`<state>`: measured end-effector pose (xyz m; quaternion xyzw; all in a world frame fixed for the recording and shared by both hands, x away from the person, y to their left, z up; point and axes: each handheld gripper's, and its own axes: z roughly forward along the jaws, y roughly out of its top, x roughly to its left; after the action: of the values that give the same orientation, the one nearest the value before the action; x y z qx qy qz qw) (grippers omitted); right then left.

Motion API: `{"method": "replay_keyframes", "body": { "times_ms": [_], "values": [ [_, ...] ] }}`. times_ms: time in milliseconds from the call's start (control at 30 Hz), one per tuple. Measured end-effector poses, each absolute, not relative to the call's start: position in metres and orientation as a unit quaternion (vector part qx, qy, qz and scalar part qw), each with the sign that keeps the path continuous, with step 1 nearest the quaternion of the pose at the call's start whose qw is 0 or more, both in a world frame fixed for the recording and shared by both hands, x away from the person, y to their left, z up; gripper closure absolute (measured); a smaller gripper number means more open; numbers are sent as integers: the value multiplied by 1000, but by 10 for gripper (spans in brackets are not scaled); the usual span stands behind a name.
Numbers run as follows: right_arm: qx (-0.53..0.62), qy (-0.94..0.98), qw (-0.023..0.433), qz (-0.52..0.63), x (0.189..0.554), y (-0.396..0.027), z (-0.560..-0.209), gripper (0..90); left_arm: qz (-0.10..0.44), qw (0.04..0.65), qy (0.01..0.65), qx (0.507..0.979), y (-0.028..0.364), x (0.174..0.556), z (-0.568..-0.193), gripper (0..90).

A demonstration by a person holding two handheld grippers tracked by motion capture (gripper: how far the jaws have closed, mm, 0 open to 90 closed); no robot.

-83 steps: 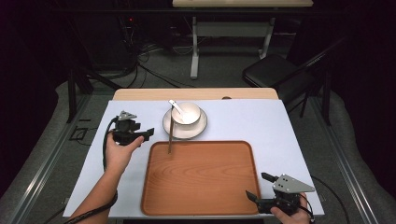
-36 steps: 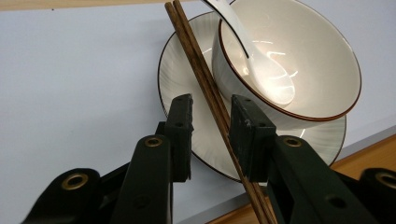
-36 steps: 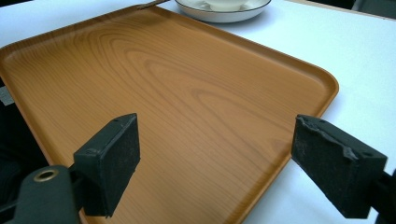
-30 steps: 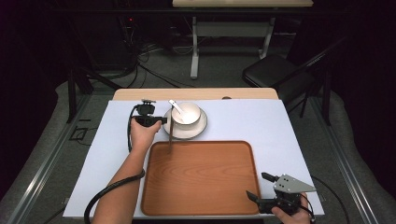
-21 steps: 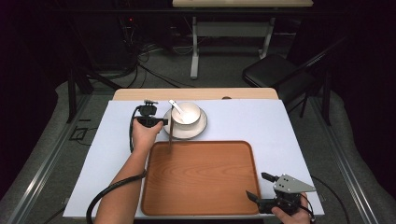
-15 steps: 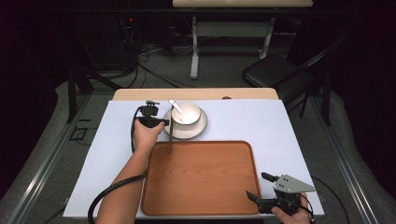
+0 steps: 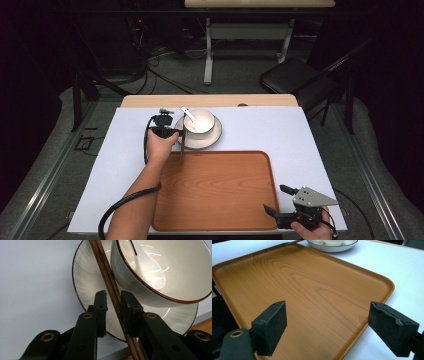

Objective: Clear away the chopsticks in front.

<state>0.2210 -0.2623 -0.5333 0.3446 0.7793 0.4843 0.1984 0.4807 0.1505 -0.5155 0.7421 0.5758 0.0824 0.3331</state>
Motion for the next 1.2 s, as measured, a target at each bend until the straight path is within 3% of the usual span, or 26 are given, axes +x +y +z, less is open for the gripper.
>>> {"method": "replay_keyframes", "body": {
  "times_ms": [1200],
  "values": [
    [342,779,199,485,221,-262,-533,152,27,318,628,710,155,490,-522,813]
  ]
}}
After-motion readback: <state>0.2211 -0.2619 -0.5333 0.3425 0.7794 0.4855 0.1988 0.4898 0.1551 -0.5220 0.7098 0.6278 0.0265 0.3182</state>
